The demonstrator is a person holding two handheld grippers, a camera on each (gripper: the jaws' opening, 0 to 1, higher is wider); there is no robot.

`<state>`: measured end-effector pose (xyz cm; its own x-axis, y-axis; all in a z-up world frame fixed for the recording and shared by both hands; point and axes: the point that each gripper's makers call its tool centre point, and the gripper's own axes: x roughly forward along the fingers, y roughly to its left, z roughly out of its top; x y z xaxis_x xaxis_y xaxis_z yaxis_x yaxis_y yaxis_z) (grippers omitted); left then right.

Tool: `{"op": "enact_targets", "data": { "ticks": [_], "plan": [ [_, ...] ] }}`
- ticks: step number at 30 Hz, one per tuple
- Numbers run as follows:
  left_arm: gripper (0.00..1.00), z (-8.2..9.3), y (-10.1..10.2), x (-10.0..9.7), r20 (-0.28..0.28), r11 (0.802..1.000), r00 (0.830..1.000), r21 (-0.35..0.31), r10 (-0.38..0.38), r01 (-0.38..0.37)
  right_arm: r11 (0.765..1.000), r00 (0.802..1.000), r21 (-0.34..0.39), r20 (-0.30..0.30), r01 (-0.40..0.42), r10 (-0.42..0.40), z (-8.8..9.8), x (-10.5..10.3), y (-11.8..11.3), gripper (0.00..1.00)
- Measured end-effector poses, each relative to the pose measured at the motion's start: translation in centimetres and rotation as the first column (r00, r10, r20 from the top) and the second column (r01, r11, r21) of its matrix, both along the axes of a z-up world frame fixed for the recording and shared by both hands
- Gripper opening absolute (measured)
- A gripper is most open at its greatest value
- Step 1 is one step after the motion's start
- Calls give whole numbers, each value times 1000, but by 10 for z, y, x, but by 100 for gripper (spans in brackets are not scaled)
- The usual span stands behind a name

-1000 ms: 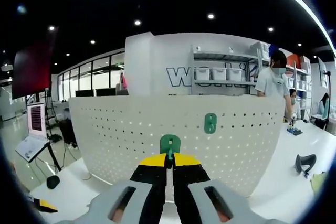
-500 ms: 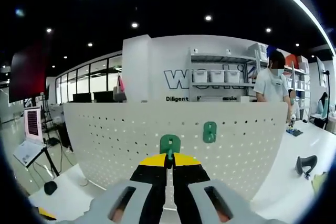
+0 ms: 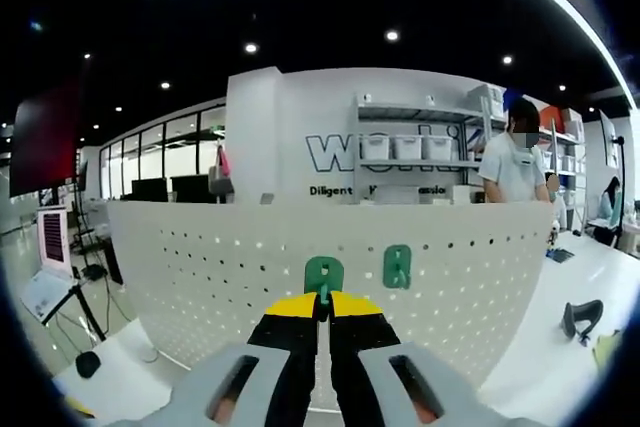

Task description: Insert the hook assembly into the mounting plate slot until the hook locks in place.

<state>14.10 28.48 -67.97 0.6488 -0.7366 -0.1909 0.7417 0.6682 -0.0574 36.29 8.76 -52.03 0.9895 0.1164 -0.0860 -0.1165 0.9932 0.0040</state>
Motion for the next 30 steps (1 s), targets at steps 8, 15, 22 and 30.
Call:
{"op": "enact_targets", "data": {
  "ticks": [8, 15, 22, 30],
  "plan": [
    [83, -3, 3, 1, -9, 1000, 1000, 8, 8, -7, 1000, 1000, -9, 1, 12, -12, 1, 16, -4, 2],
    [82, -6, 4, 1, -13, 1000, 1000, 15, 5, -5, 1000, 1000, -11, 5, 19, -18, 3, 25, -8, 2],
    [81, -7, 6, 4, -13, 1000, 1000, 12, 16, -15, 999, 1000, -21, -3, 27, -27, -1, 32, -11, 2],
    [80, -9, 7, 6, -19, 1000, 1000, 14, 13, -13, 999, 1000, -23, -12, 29, -29, -5, 41, -12, 2]
  ]
}}
